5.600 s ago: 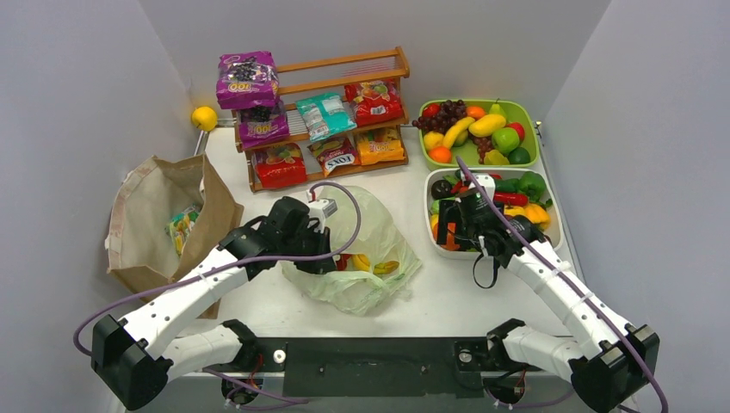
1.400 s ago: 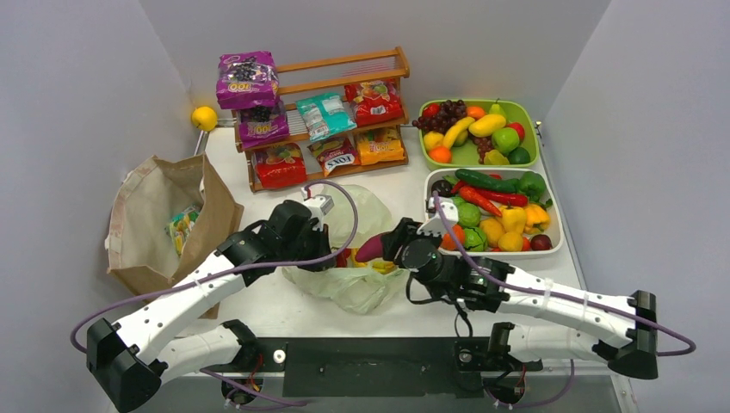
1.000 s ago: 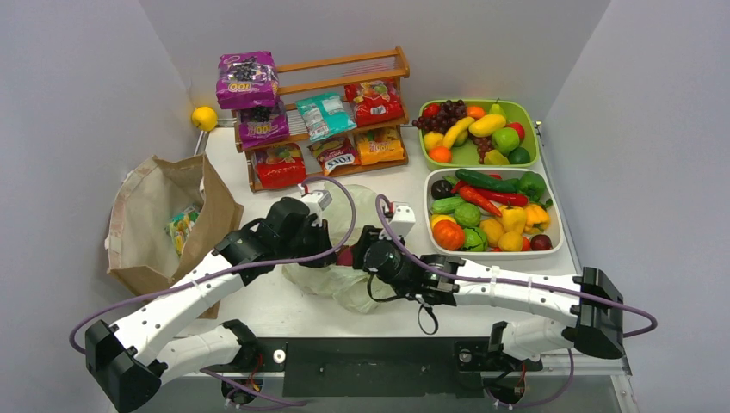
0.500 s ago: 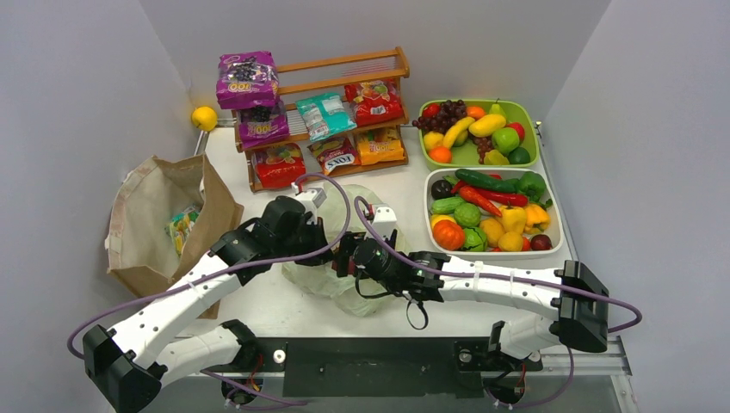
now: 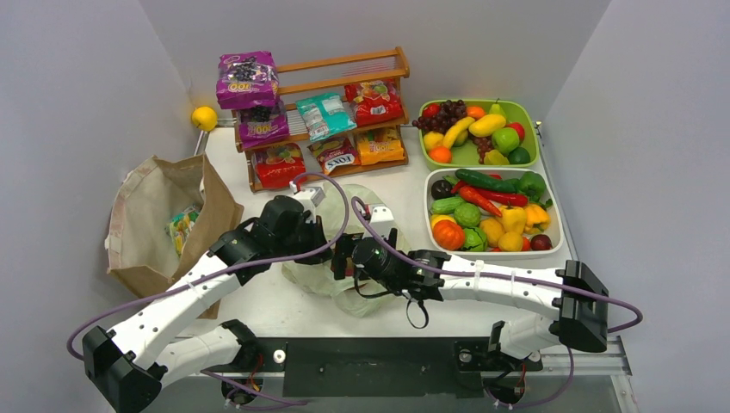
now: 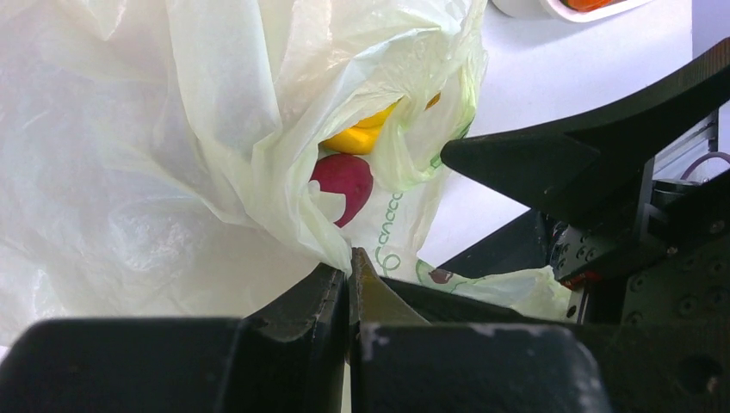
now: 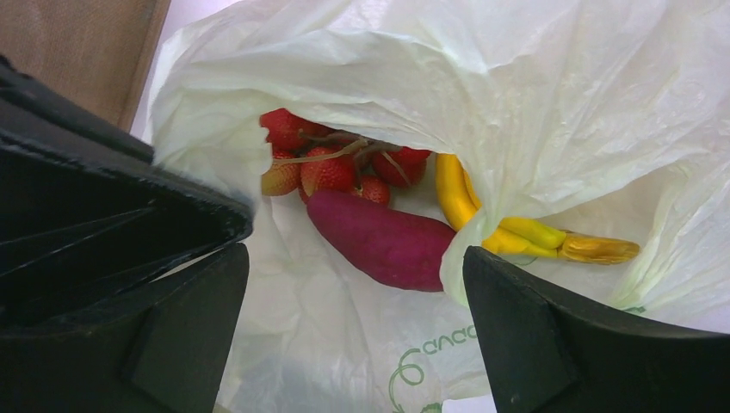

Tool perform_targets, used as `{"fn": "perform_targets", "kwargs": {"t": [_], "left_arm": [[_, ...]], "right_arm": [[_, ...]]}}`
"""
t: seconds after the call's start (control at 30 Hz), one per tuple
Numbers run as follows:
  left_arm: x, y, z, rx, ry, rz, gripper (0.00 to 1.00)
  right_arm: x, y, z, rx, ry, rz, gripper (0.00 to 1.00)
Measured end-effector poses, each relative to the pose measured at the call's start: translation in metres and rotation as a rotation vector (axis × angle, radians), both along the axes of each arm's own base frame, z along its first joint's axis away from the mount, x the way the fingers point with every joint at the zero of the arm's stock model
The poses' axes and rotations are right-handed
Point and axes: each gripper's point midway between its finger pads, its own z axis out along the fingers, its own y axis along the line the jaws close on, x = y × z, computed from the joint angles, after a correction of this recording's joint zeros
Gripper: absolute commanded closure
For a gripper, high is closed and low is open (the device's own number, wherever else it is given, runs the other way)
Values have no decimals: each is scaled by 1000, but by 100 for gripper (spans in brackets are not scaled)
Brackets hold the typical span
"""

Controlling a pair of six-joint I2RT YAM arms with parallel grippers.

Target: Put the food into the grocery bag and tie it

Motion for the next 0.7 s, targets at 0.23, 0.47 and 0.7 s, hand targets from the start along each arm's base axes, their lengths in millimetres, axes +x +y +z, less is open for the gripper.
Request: {"fn": "perform_targets", "kwargs": {"t": [0.23,0.47,0.7], "left_arm": [[3,-1,3,-13,-13,3,100],[-2,2,2,-18,-12,0,100],[-7,6,-4,-15,-1,5,100]], "right_arm": [[3,-1,20,-11,-23,21,11],[19,-22,37,-17,-40,4,12],[31,-53,57,5,-54,-10,12]]}}
